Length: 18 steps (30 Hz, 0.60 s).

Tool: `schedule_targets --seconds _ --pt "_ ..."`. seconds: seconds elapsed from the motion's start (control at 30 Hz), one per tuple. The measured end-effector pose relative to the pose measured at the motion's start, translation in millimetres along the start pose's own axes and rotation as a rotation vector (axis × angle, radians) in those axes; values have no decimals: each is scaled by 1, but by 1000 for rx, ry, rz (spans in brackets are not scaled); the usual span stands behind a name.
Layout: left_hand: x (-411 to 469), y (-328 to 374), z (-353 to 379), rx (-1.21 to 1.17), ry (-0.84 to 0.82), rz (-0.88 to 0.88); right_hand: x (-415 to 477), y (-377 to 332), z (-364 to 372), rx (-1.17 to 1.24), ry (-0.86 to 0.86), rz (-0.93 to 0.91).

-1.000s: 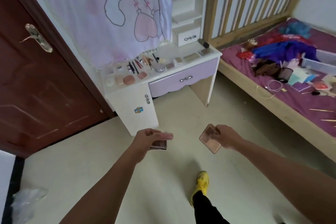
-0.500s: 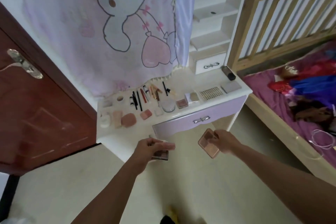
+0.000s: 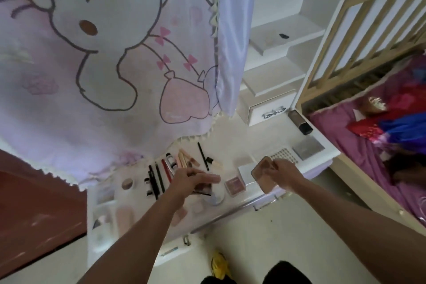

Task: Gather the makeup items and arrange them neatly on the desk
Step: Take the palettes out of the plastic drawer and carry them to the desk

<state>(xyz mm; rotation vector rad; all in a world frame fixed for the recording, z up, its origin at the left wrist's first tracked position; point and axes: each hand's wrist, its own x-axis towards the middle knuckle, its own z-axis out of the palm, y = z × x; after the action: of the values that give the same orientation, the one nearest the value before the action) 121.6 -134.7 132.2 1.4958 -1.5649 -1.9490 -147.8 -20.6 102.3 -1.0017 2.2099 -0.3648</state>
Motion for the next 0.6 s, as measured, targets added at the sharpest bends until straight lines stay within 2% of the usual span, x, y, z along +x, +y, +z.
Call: schedule_targets --seconds 0.13,0.3,0.4,0.5,0.6 --pt "53 26 6 6 -22 -28 40 -11 -7 -12 -21 48" --pt "117 38 19 -64 67 -105 111 -18 -11 30 -69 53" --pt "145 41 28 -61 124 -166 151 -21 -7 0 -158 39" --pt "179 40 36 12 143 -219 185 -22 -3 -4 -245 32" --pt "209 37 41 182 164 -251 210 -24 -3 -27 -302 14"
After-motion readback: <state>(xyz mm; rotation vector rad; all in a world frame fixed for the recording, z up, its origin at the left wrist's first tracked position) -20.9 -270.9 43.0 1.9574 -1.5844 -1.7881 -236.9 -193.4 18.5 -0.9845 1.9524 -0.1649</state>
